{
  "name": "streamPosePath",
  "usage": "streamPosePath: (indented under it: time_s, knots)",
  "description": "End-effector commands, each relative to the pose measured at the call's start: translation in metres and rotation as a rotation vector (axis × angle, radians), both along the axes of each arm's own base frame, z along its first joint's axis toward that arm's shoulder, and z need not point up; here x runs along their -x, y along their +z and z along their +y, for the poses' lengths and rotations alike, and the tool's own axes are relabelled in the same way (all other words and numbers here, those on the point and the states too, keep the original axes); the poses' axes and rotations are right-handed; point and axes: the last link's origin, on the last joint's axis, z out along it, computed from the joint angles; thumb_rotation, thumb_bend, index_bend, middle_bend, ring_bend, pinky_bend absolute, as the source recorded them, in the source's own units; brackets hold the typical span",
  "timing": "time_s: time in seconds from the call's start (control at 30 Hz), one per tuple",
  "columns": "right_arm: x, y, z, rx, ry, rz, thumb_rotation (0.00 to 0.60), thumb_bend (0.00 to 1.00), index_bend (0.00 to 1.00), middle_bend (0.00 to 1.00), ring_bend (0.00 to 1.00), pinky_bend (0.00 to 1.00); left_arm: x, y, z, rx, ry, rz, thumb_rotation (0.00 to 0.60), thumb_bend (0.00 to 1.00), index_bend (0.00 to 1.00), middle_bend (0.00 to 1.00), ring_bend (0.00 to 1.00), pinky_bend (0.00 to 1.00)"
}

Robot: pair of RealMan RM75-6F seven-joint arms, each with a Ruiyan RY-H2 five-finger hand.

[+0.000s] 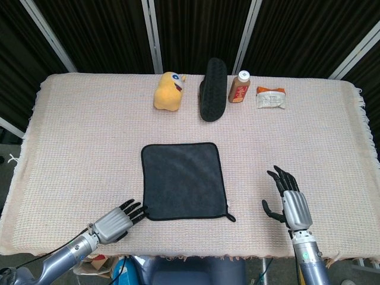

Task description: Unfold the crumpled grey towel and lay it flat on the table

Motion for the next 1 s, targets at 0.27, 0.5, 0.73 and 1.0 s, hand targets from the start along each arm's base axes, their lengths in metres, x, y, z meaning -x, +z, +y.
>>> streamPosePath:
  time_s: [0.27, 0.5, 0.73, 1.0]
  knots:
    - [-0.001, -0.003, 0.003, -0.006, 0.009, 0.009, 0.600, 0.39, 0.13, 0.05, 0.00, 0.01, -0.002, 0.011, -0.001, -0.060, 0.036, -0.113, 0.600, 0.36, 0.00, 0.00, 0.00, 0.00]
    - [0.006, -0.001, -0.002, 0.007, 0.002, 0.056, 0.600, 0.39, 0.12, 0.05, 0.00, 0.01, -0.013, 0.035, 0.008, -0.301, 0.117, -0.348, 0.600, 0.14, 0.00, 0.00, 0.00, 0.00]
    - [0.033, 0.007, 0.004, 0.005, -0.015, 0.218, 0.600, 0.38, 0.12, 0.05, 0.00, 0.01, 0.006, 0.078, 0.007, -0.619, 0.196, -0.412, 0.600, 0.09, 0.00, 0.00, 0.00, 0.00]
    - [0.053, 0.030, 0.025, 0.079, -0.011, 0.313, 0.600, 0.30, 0.01, 0.03, 0.00, 0.01, 0.045, 0.114, -0.015, -0.775, 0.254, -0.353, 0.600, 0.08, 0.00, 0.00, 0.00, 0.00]
